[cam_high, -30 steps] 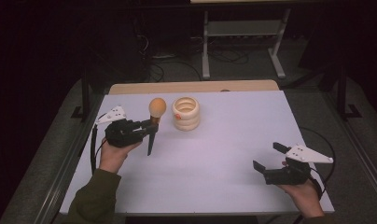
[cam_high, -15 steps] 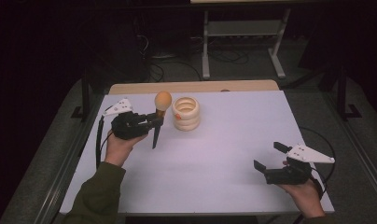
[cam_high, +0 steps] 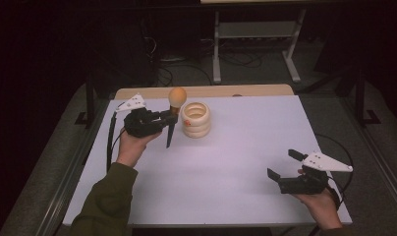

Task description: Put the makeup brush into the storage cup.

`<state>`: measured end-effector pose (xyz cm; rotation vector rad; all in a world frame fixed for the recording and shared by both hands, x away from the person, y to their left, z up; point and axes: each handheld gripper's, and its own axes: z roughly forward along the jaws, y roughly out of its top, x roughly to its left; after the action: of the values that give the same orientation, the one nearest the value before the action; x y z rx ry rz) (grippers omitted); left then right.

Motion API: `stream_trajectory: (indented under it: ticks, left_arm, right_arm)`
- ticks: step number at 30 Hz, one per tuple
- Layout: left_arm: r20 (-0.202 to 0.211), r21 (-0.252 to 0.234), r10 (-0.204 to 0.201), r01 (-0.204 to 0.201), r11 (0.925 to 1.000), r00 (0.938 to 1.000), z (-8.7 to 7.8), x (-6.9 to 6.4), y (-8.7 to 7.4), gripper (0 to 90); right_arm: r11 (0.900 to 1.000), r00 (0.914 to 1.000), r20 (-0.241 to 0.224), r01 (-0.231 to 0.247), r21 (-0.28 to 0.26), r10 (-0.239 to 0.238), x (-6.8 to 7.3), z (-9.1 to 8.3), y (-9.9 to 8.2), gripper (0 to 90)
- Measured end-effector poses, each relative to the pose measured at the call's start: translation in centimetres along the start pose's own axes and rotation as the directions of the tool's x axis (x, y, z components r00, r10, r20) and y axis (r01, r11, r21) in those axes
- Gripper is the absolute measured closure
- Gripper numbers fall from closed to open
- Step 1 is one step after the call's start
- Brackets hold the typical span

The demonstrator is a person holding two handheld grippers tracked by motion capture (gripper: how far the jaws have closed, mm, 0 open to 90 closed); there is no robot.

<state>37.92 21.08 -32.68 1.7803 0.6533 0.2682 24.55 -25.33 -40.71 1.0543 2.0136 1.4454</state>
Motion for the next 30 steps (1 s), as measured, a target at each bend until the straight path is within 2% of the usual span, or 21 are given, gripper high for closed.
stream_trajectory:
  ticks: [11,15,22,28,30]
  left_arm:
    - [-0.009,-0.012,0.011,-0.011,0.9999,0.9999,1.5,1.0,1.3,67.9]
    - [0.000,-0.022,-0.004,0.004,0.9997,1.0000,2.1,1.5,1.7,67.9]
    - [-0.013,-0.009,0.011,-0.012,0.9999,0.9999,3.2,2.4,2.6,67.9]
    - [-0.013,-0.026,-0.006,0.005,0.9996,0.9999,4.0,3.2,3.0,67.9]
    - [-0.011,-0.020,0.001,-0.001,0.9998,0.9999,4.3,3.4,3.1,67.9]
  right_arm:
    - [1.0000,1.0000,-0.002,-0.003,-0.004,0.003,0.0,-0.1,0.0,0.0]
    - [1.0000,1.0000,-0.002,-0.002,-0.005,0.002,-0.1,-0.1,0.0,0.0]
    - [1.0000,1.0000,-0.004,-0.001,-0.007,0.001,0.0,-0.1,0.0,0.0]
    - [0.9999,1.0000,-0.006,-0.005,-0.009,0.005,0.0,-0.1,0.0,0.0]
    - [0.9999,1.0000,-0.007,-0.007,-0.010,0.007,-0.1,-0.1,0.0,0.0]
